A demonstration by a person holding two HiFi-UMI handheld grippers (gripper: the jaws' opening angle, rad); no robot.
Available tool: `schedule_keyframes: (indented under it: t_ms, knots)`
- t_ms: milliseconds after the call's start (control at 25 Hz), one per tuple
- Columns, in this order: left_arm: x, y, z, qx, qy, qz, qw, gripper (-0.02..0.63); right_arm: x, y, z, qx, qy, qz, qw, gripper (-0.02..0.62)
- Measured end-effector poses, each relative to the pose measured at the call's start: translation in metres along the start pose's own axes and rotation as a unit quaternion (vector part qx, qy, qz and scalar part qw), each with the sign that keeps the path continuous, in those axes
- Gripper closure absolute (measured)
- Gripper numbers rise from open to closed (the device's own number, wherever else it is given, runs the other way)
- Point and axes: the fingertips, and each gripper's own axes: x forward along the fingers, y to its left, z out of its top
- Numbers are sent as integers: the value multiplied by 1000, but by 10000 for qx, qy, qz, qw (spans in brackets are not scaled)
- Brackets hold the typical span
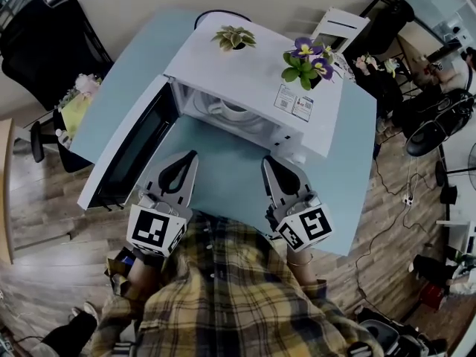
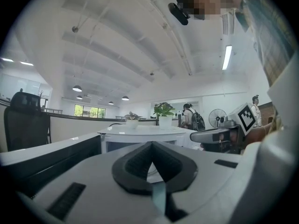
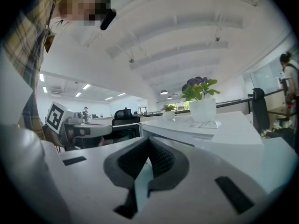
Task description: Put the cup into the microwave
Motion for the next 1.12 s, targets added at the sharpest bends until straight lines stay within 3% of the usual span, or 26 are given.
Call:
schedule_keyframes:
  t_ms: [520,1120]
  knots:
    - [-5,-2,-8,20,121,336,9994,614,4,-2,-2,-17,-63,305,9995,594]
    - [-2,-9,-14,-69,178,343,9992,614,2,-1,6,-226,-255,414,9986,594]
